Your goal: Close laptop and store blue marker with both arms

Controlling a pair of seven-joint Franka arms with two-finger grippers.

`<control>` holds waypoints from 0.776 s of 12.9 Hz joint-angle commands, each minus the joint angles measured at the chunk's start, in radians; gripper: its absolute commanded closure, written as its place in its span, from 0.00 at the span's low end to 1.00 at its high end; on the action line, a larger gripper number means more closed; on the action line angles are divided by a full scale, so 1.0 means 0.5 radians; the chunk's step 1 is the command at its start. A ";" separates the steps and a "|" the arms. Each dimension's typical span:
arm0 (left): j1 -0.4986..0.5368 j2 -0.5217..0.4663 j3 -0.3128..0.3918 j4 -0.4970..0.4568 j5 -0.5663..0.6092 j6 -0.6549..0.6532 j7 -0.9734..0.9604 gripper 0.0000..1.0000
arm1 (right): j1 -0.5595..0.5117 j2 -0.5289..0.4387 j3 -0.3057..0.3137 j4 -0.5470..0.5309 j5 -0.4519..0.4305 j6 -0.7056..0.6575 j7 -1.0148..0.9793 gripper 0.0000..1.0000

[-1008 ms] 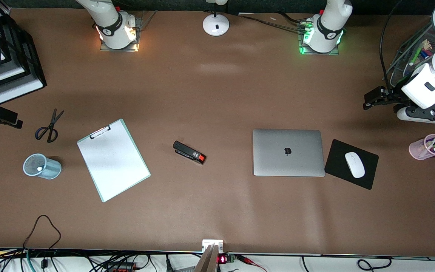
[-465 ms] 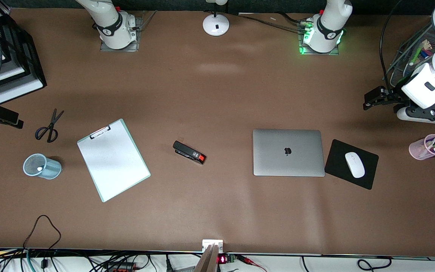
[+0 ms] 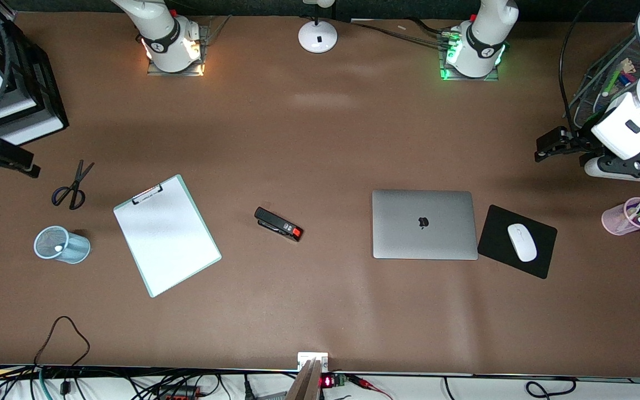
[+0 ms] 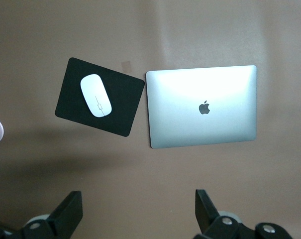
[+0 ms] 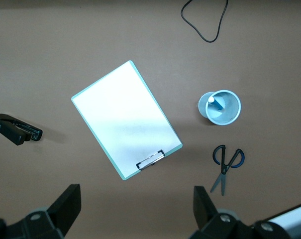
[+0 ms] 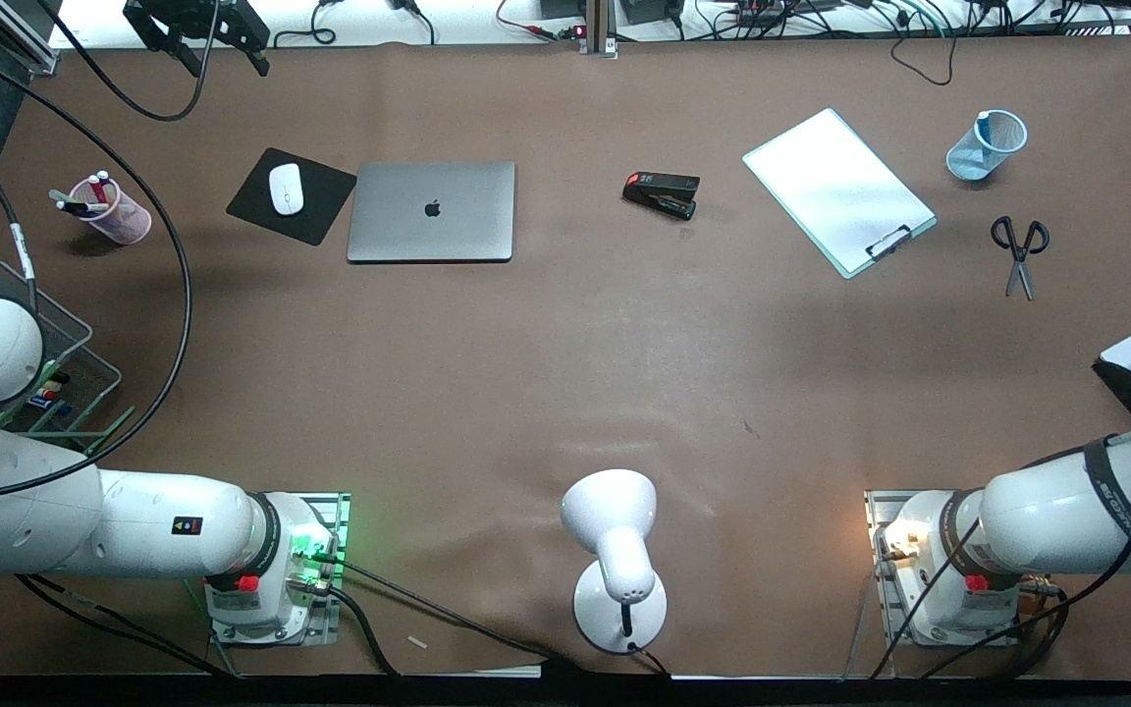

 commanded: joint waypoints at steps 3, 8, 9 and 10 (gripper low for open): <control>-0.010 0.041 0.005 0.070 0.030 -0.022 0.046 0.00 | 0.008 -0.367 0.010 -0.530 0.001 0.174 0.077 0.00; -0.010 0.041 0.005 0.070 0.030 -0.022 0.049 0.00 | 0.005 -0.361 0.007 -0.515 -0.005 0.150 0.083 0.00; -0.007 0.041 0.005 0.070 0.030 -0.022 0.049 0.00 | 0.005 -0.361 0.010 -0.512 -0.008 0.153 0.083 0.00; -0.010 0.041 0.005 0.070 0.030 -0.022 0.046 0.00 | 0.005 -0.361 0.010 -0.512 -0.008 0.150 0.083 0.00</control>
